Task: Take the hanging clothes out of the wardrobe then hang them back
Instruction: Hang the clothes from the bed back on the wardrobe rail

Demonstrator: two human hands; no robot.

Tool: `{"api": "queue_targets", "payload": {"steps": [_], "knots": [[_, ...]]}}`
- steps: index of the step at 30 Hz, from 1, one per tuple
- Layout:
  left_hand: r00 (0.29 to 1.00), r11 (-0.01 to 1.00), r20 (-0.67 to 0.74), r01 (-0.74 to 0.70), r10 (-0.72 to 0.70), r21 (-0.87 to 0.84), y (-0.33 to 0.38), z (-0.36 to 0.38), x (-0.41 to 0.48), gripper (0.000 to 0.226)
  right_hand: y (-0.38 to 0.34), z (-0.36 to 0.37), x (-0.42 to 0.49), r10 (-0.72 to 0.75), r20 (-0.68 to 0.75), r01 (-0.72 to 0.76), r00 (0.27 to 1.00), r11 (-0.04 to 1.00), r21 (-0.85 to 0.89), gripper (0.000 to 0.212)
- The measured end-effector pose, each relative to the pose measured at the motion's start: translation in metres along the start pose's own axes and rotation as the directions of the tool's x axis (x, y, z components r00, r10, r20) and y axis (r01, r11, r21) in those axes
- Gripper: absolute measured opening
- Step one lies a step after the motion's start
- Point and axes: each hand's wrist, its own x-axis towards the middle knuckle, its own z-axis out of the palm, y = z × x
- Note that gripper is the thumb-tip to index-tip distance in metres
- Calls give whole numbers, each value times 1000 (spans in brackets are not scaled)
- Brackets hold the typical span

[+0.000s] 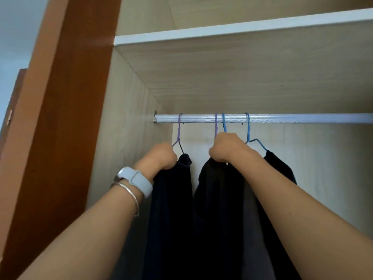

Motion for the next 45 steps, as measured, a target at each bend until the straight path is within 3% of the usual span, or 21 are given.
{"api": "queue_targets", "payload": {"steps": [2,4,6,11,14,18,26,29,31,33,35,38,41,45], "knots": [[1000,1000,-2,-11,11,-7,-3,-1,1,30,-4,0,1,42,80,-30,996,989,-143,12],[1000,1000,-10,-10,9,-17,-10,-2,4,29,-5,0,2,97,163,-69,982,984,-165,20],[1000,1000,-31,-3,2,-23,-17,-6,5,28,-6,1,3,119,210,-116,970,993,-28,22],[999,999,-49,14,-16,-43,-28,-17,9,29,-14,19,4,102,43,-110,994,937,332,21],[997,999,-61,43,-43,-15,-31,-20,8,30,-28,32,9,68,41,-78,997,925,372,11],[998,999,-51,44,-44,4,-32,-19,9,30,-42,43,19,46,51,-62,998,925,376,25],[999,1000,-30,14,-15,-26,-26,-14,4,29,-46,47,23,-9,137,-55,991,887,459,20],[999,997,-32,-45,42,-70,-27,-11,7,26,-46,37,14,-40,145,-21,989,918,396,32],[996,991,-59,-73,67,-116,-23,-10,9,34,-36,23,2,-31,-5,31,1000,989,143,48],[997,985,-57,-61,52,-163,-16,-11,7,42,-18,5,-10,-18,-179,-5,984,991,-130,47],[998,980,13,-54,58,-192,-6,-12,4,51,6,-10,-19,64,-197,-118,978,955,-273,44],[994,984,82,-63,78,-165,7,-15,-1,55,28,-13,-26,170,-58,-179,984,958,-226,22],[989,981,115,-69,90,-179,14,-14,-2,41,24,-2,-22,161,4,-160,987,983,-90,25],[990,982,111,-65,85,-178,15,-11,-2,43,10,10,-22,138,-30,-137,990,990,9,28]]}}
